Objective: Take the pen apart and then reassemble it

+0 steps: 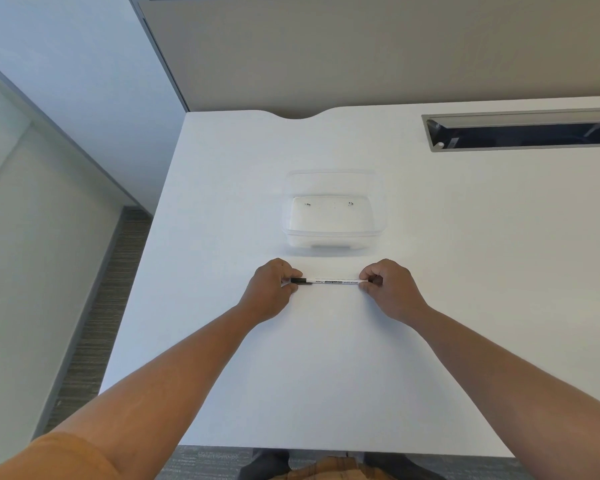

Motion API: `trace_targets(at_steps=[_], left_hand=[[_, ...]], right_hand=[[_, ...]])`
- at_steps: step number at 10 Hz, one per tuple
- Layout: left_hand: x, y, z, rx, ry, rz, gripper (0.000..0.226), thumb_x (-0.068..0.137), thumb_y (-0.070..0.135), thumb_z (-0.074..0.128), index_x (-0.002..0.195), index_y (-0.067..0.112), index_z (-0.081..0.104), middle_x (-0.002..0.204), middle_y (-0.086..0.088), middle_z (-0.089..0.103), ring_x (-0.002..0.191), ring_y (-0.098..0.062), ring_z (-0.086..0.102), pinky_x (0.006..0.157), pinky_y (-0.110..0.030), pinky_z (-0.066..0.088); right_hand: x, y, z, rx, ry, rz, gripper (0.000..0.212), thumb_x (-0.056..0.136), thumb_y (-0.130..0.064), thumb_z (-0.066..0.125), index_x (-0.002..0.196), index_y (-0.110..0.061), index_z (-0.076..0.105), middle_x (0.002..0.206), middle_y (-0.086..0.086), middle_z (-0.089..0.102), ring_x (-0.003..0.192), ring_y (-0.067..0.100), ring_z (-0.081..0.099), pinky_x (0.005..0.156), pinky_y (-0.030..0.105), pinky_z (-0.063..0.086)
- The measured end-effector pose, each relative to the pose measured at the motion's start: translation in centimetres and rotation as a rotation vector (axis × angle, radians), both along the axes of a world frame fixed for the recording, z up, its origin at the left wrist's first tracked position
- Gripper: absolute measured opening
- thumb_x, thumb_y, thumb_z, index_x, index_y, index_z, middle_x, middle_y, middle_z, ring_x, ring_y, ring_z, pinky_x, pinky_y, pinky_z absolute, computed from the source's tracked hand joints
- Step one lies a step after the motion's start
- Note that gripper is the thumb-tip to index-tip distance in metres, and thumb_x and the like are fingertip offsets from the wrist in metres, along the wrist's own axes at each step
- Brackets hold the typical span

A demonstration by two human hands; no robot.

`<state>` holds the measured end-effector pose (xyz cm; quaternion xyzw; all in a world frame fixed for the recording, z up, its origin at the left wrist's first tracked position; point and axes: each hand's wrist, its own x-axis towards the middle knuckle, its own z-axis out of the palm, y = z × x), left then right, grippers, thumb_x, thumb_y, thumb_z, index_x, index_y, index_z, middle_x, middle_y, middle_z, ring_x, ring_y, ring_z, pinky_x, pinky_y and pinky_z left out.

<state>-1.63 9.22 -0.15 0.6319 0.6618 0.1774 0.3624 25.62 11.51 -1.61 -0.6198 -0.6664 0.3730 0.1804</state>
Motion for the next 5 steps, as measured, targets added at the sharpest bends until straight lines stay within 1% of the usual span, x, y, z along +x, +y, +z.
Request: trace_targets(at_steps=[1,2,3,4,5], left_hand=[[0.1,-0.2,0.2,-0.004,-0.008,0.014,0.025,0.089,0.002,0.069,0.112,0.011,0.074,0.107,0.0,0.061,0.1,-0.019,0.063,0.098,-0.033,0.051],[0.3,-0.6,0.4,-0.001,-0.035,0.03,0.023,0.089,-0.001,0.068,0.1,0.019,0.072,0.112,-0.005,0.064,0.105,-0.023,0.065,0.101,-0.039,0.051],[0.2,-0.6,0.0,0.006,-0.027,0.025,0.027,0.09,0.0,0.067,0.109,0.018,0.071,0.116,-0.005,0.062,0.11,-0.025,0.064,0.103,-0.04,0.049],[0.4,-0.7,-0.1,0.004,0.033,0.004,0.038,0.092,0.003,0.065,0.13,0.01,0.065,0.117,-0.002,0.058,0.112,-0.023,0.061,0.102,-0.031,0.046],[0.9,-1.0,-0.2,0.054,0.076,0.007,0.045,0.093,0.008,0.064,0.137,0.012,0.059,0.119,0.0,0.058,0.112,-0.021,0.06,0.093,-0.021,0.04]], right_hand=[[0.0,-0.1,0.1,0.004,0.006,0.004,0.013,0.087,-0.005,0.074,0.094,-0.016,0.071,0.093,0.0,0.063,0.081,0.015,0.058,0.072,0.018,0.041],[0.0,-0.3,0.2,-0.008,0.021,-0.006,0.018,0.087,-0.003,0.072,0.102,-0.012,0.071,0.1,0.003,0.064,0.088,0.019,0.06,0.081,0.025,0.044],[0.3,-0.6,0.1,-0.02,0.037,0.017,0.024,0.088,-0.001,0.069,0.11,-0.012,0.069,0.107,0.004,0.062,0.092,0.019,0.061,0.087,0.028,0.046],[0.1,-1.1,0.4,0.02,0.014,0.054,0.029,0.088,-0.002,0.069,0.116,-0.01,0.067,0.111,0.006,0.062,0.097,0.022,0.062,0.088,0.028,0.044],[-0.3,-1.4,0.7,0.114,-0.035,0.029,0.035,0.09,-0.009,0.069,0.125,-0.009,0.065,0.121,0.008,0.065,0.11,0.027,0.062,0.096,0.037,0.048]])
